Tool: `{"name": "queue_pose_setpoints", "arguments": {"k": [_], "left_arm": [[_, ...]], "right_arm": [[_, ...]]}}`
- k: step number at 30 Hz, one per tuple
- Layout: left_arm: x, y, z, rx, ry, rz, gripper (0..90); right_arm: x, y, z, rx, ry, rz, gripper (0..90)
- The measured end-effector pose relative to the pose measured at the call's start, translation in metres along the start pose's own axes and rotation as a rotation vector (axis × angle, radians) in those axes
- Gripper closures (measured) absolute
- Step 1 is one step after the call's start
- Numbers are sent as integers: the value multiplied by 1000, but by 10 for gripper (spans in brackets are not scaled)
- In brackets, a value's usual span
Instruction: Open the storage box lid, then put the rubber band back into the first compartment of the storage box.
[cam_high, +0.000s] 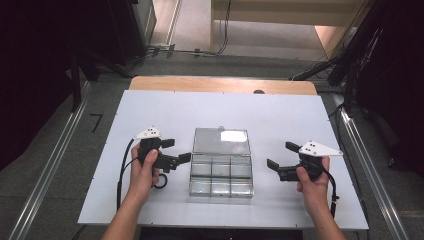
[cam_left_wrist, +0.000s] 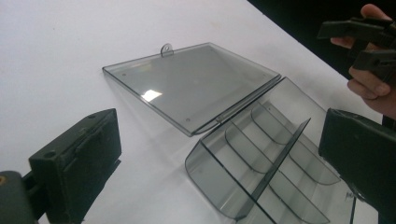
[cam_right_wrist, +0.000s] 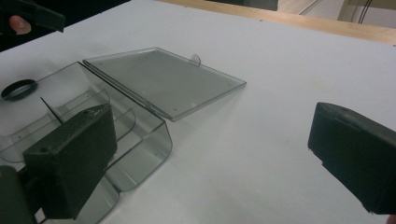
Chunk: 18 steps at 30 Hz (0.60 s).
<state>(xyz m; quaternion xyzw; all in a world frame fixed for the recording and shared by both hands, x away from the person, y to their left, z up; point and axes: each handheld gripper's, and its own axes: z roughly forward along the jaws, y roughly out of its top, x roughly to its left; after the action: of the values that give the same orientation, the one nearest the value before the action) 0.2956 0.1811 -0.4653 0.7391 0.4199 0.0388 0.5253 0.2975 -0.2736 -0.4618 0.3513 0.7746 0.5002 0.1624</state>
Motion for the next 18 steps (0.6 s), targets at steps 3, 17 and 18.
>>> {"name": "queue_pose_setpoints", "arguments": {"k": [3, 17, 18], "left_arm": [[1, -2, -2, 17, 3, 7, 0], [5, -9, -25, 19, 48, 46, 17], [5, -10, -26, 22, 63, 46, 17]], "right_arm": [[-3, -4, -7, 2, -15, -3, 0], [-13, -14, -34, -45, 2, -1, 0], [-14, -14, -35, -48, 3, 0, 0]]}}
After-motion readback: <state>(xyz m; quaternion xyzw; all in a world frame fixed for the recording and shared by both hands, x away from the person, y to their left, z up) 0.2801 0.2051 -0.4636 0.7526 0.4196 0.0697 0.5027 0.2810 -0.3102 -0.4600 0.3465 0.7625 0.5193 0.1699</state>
